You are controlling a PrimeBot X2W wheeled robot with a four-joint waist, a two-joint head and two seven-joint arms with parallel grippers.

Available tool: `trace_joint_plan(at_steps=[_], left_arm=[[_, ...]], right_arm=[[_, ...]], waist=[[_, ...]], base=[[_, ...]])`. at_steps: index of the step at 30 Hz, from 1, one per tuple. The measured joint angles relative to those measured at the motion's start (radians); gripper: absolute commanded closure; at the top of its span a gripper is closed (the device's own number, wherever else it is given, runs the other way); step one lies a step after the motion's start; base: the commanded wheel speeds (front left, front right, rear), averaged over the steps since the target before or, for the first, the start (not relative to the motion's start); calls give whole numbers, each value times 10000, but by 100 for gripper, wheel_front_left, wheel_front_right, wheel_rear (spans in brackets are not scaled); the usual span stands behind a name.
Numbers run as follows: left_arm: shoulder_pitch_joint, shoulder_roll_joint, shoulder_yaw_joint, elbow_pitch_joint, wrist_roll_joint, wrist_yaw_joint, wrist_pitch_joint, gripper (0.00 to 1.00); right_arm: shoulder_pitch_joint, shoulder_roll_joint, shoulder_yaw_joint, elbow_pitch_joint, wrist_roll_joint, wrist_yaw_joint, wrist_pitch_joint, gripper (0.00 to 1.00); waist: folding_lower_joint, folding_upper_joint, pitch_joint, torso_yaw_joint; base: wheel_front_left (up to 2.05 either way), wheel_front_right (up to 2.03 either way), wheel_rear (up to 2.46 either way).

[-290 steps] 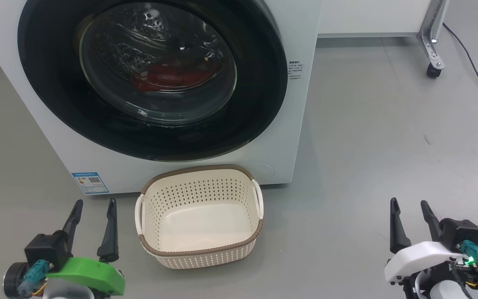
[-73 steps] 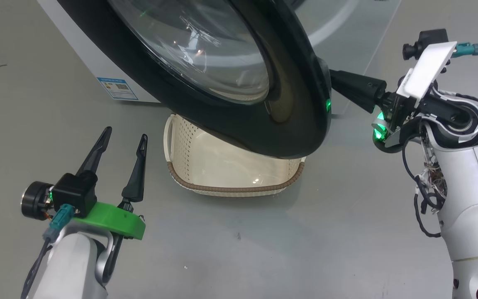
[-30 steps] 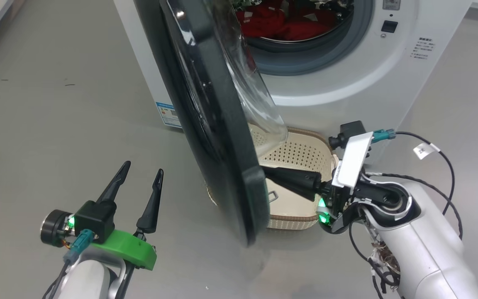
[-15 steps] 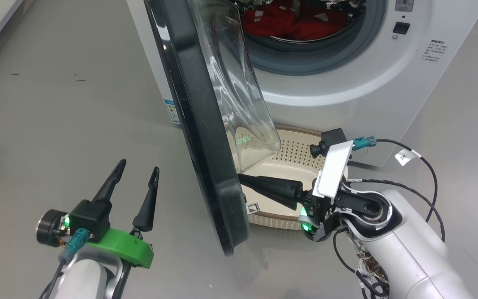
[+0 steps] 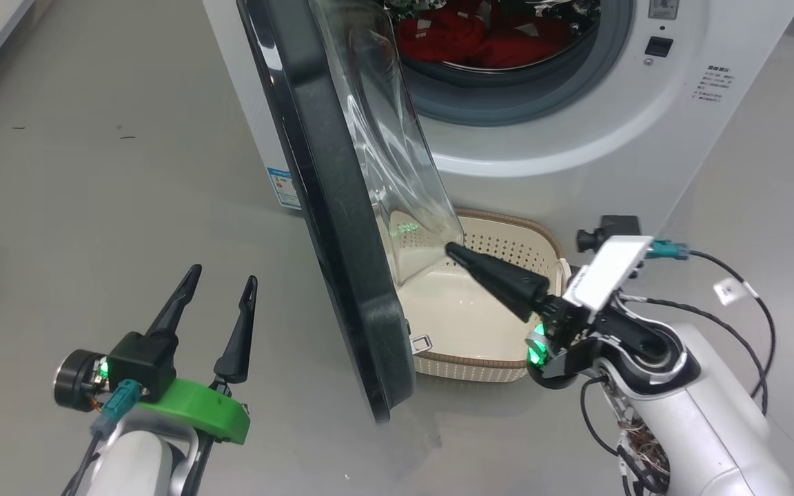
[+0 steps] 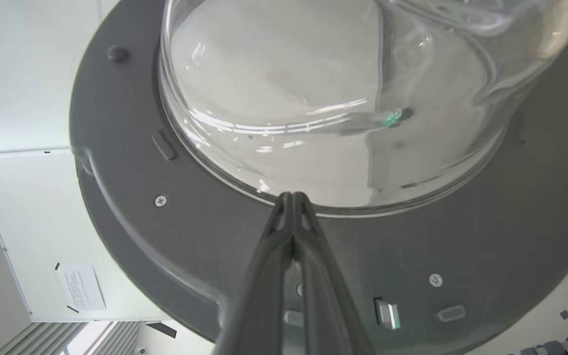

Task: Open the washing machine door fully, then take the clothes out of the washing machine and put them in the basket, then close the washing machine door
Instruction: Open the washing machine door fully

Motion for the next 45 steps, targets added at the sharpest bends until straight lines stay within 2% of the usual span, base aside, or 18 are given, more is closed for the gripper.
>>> trace_joint_plan(at_steps=[7, 10, 11, 12, 13, 14, 18, 26, 33, 38, 42, 45], left_arm=[[59, -10, 178, 0, 0, 0, 0, 0], [186, -15, 203, 8, 0, 0, 0, 0], [220, -17, 205, 12, 0, 0, 0, 0], [227, -19, 198, 23, 2, 0, 0, 0], [237, -25, 199, 25, 2, 0, 0, 0], [257, -31, 215, 25, 2, 0, 0, 0], [334, -35, 209, 35, 6, 0, 0, 0], [501, -33, 207, 56, 17, 0, 0, 0], [570, -33, 92, 107, 19, 0, 0, 0], [574, -33, 27, 115, 23, 0, 0, 0], [577, -33, -6, 127, 23, 0, 0, 0], [592, -33, 2, 169, 23, 0, 0, 0]], right_arm=[[692, -178, -757, -291, -696, 29, -1160, 100], [1077, -453, -1103, -566, -1256, 29, -1812, 100], [1211, -516, -1218, -652, -1430, 29, -2052, 76], [1351, -585, -1313, -706, -1641, 31, -2301, 62], [1500, -696, -1365, -725, -1929, 48, -2550, 25], [1653, -823, -1396, -725, -2337, 81, -2865, 0], [2211, -1346, -1499, -752, -3785, 81, -4004, 0], [2836, -1929, -1292, -696, -6985, 59, -6408, 0], [2844, -2573, -1283, -589, -10257, -1371, -8822, 0], [2845, -2974, -1039, -648, -11984, -2366, -8661, 0], [2909, -3099, -993, -717, -12878, -2397, -8577, 0], [3226, -2934, -1032, -721, -13125, -2395, -8529, 0]], waist=[[0, 0, -91, -125], [0, 0, -166, -202], [0, 0, -191, -228], [0, 0, -222, -247], [0, 0, -258, -264], [0, 0, -295, -282], [0, 0, -432, -366], [0, 0, -618, -536], [0, 0, -740, -618], [-1, 0, -791, -630], [0, 0, -834, -649], [0, 0, -888, -667]], base=[[0, 0, 0], [0, 0, 0], [0, 0, 0], [0, 0, 0], [0, 0, 0], [0, 0, 0], [0, 0, 0], [0, 0, 0], [0, 0, 0], [0, 0, 0], [0, 0, 0], [0, 0, 0]])
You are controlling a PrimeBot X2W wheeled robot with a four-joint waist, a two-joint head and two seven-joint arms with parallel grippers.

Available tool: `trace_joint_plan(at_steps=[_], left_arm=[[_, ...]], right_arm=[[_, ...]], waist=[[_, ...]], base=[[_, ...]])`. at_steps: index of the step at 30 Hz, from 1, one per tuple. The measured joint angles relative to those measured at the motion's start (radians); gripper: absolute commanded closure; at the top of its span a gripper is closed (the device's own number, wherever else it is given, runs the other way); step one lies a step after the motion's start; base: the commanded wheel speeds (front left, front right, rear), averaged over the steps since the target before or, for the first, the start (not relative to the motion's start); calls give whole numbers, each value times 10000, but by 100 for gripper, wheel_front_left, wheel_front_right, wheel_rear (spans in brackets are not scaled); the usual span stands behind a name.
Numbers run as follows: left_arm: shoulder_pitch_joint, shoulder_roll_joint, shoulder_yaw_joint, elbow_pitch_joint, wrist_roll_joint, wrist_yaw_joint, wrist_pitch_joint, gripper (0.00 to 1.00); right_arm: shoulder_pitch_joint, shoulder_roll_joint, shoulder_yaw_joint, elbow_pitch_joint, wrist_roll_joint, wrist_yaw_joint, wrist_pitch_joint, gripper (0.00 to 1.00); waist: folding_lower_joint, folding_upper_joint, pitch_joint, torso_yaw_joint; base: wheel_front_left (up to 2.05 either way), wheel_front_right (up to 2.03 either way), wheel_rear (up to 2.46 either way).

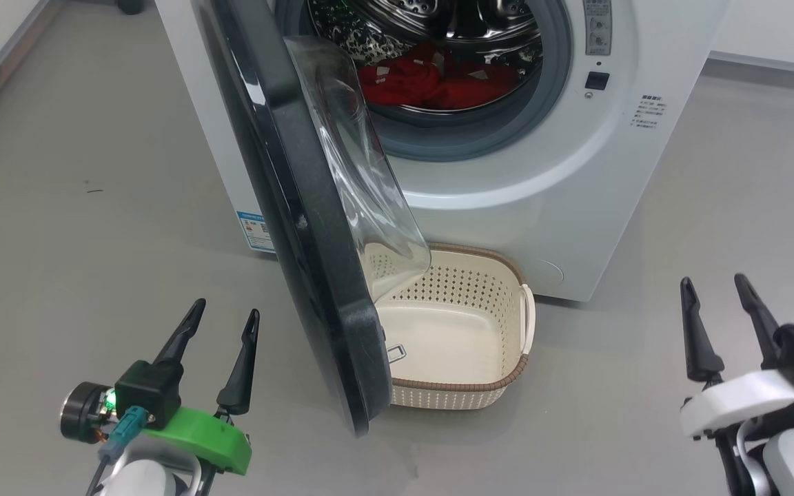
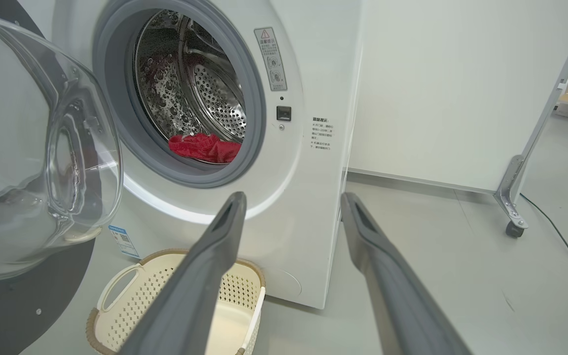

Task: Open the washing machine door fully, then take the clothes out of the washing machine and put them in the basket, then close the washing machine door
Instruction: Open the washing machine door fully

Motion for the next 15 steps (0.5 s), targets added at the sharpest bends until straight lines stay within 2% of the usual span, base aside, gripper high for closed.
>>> trace_joint_plan(at_steps=[15], left_arm=[[74, 0, 58, 0, 0, 0, 0, 0]], right_arm=[[1513, 1638, -1147, -311, -895, 0, 23, 0]], waist=[[0, 0, -20, -60]], base=[[0, 0, 0]])
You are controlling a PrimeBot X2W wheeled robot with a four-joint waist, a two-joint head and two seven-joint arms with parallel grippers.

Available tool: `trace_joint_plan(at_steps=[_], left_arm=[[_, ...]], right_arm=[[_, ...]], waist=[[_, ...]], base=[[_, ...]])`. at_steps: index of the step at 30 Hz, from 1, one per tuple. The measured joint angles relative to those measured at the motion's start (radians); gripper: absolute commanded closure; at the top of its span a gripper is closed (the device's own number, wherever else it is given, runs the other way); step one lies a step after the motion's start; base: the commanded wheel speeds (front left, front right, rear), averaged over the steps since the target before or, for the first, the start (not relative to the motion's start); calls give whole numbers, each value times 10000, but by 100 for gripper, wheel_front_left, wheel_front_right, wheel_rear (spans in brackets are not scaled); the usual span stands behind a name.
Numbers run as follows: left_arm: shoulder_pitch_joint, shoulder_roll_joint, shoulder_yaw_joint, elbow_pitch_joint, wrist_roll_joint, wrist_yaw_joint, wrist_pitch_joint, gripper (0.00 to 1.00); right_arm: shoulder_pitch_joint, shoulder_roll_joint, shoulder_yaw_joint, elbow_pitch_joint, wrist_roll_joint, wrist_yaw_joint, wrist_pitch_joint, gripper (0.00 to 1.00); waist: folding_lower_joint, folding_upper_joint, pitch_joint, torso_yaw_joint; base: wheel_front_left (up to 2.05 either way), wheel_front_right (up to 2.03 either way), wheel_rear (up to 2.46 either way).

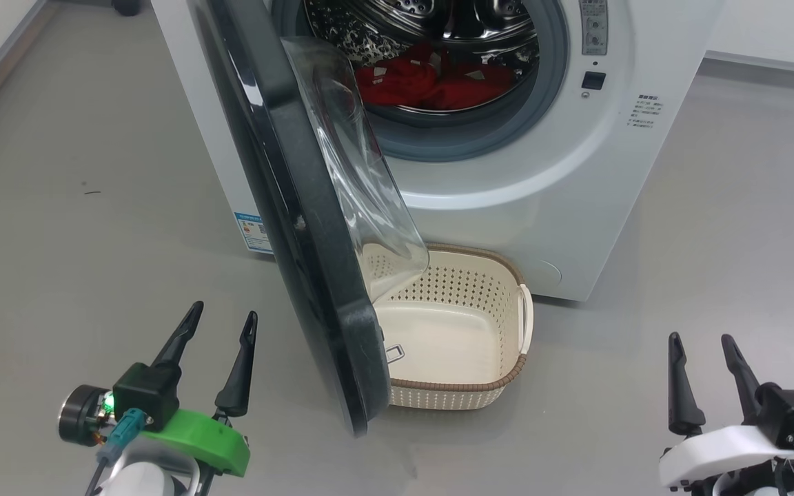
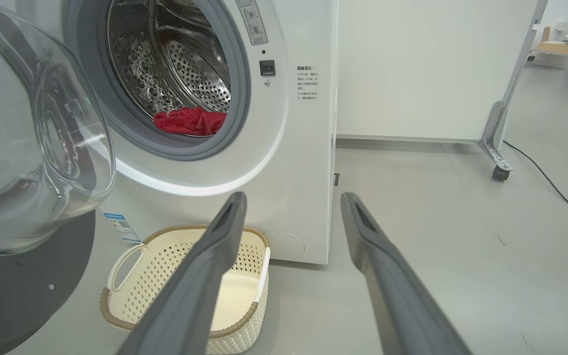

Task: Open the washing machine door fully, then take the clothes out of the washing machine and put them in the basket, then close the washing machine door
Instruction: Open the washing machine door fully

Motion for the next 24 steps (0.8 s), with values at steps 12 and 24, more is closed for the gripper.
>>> trace_joint_plan(at_steps=[12, 24], left_arm=[[8, 4, 69, -6, 63, 0, 0, 0], [8, 2, 71, -13, 79, 0, 0, 2]], right_arm=[[353, 683, -374, -257, -786, 0, 0, 0], [546, 995, -639, -428, -1271, 0, 0, 0]], waist=[[0, 0, 90, -23], [0, 0, 178, 35]], base=[[0, 0, 0], [0, 0, 0]])
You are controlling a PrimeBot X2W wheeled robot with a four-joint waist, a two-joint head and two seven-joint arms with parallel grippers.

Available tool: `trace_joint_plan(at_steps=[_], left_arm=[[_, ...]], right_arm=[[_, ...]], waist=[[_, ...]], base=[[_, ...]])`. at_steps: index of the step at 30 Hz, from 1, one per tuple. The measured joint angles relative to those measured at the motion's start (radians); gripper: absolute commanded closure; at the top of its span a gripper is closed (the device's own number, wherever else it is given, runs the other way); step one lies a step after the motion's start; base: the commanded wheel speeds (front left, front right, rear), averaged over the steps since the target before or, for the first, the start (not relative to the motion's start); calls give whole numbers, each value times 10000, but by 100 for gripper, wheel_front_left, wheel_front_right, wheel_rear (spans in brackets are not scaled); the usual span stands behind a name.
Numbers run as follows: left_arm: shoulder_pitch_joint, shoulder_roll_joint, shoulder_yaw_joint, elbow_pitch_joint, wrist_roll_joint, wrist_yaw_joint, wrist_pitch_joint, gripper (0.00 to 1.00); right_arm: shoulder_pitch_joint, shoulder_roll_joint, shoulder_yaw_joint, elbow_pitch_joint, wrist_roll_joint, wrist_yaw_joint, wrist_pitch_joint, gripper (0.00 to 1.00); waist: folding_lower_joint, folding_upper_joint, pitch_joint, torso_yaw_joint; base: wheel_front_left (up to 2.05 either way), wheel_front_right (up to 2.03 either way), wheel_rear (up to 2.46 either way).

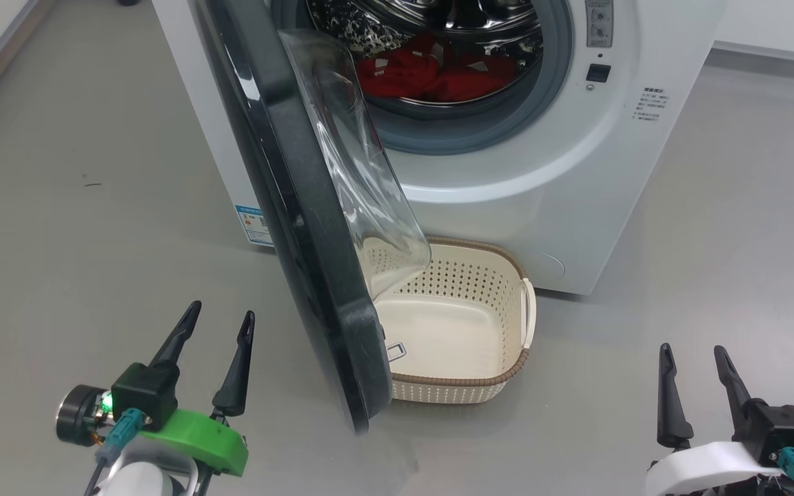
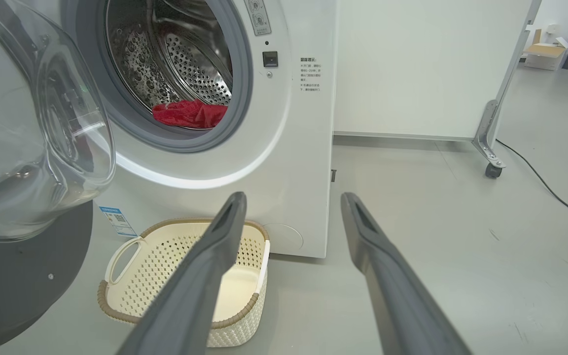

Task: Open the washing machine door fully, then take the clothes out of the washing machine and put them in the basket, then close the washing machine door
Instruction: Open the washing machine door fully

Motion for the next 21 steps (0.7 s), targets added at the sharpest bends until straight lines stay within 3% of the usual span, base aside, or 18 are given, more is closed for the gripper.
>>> trace_joint_plan(at_steps=[2, 3, 21], left_arm=[[0, 0, 2, -2, 8, 0, 0, 54], [0, 2, 2, -2, 8, 0, 0, 100], [-2, 0, -8, -2, 8, 0, 0, 100]], right_arm=[[20, 17, -23, -12, -12, 0, 0, 0], [20, 25, -36, -36, -42, 0, 0, 0], [44, 236, -190, -148, -370, 0, 0, 0]], waist=[[0, 0, 17, 10], [0, 0, 27, 14], [0, 0, 55, 87]], base=[[0, 0, 0], [0, 0, 0], [0, 0, 0]])
